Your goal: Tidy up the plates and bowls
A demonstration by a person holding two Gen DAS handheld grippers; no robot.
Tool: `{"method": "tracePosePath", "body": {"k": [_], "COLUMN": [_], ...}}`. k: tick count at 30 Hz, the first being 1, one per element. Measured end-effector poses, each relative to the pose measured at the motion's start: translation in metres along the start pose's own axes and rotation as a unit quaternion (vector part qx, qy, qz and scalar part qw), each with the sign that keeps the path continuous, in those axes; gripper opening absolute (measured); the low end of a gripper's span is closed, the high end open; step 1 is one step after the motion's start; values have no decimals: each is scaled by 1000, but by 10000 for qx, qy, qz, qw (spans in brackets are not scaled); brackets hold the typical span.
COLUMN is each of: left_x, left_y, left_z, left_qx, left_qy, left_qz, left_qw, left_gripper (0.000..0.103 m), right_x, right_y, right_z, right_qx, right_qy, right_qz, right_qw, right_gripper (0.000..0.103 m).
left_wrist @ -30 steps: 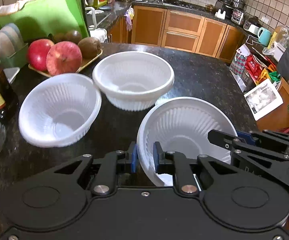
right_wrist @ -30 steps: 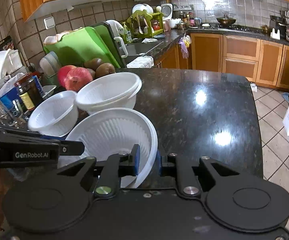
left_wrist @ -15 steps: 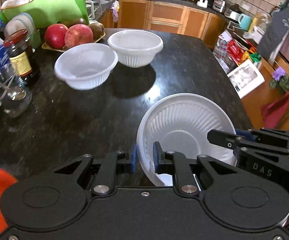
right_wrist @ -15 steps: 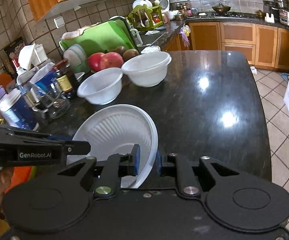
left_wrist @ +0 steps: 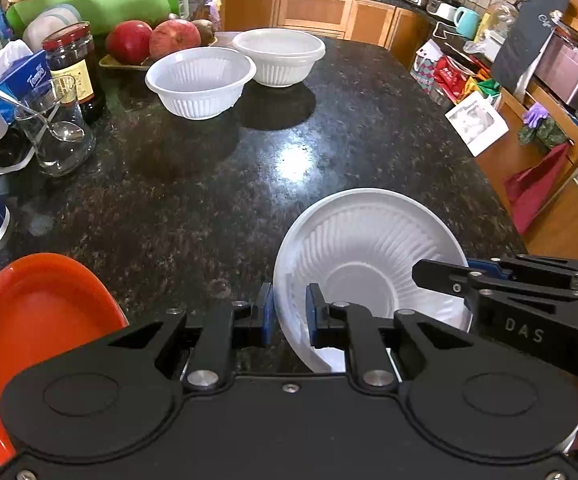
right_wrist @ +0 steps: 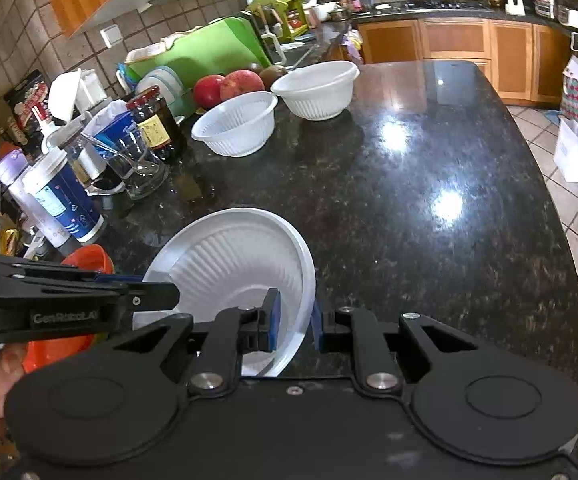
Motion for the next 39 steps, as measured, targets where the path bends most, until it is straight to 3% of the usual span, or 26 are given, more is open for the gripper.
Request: {"method": "tracePosePath", "body": {"k": [12, 20, 26, 33, 39], "left_x": [-8, -7, -5, 11, 27], "left_y": [-7, -15, -23, -29, -32], "left_z": [8, -3, -11, -33, -53], "left_qx": [-90, 40, 131, 392, 444], "left_qy": [61, 330, 510, 1161, 1672], "left_qz": [-55, -110, -188, -185, -180], "left_qw": [9999, 9994, 9984, 9923, 9848], "left_gripper": [24, 25, 26, 28, 30], "right_x": [-2, 3, 6, 18, 36], "right_y": [-7, -5, -3, -8, -15], "right_z": [-2, -8, -14, -28, -48], "right_qx": [-410, -580, -643, -861, -1294], "right_qy": [360, 624, 839, 1311, 2004], "right_qz": [-187, -225, -225, -514, -840], "right_qw": [9983, 9961, 9941, 9863, 9675], "right_gripper": [22, 39, 44, 47, 53]}}
Point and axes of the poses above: each gripper's, at about its wrist camera, not at the fingertips, and z roughly the way its jaws point, y to its right, x to its top, the point moved 8 cm from there along z, roughly the way its jaws point, and after that the axes turned 6 degrees about x, right-handed, at the moved point
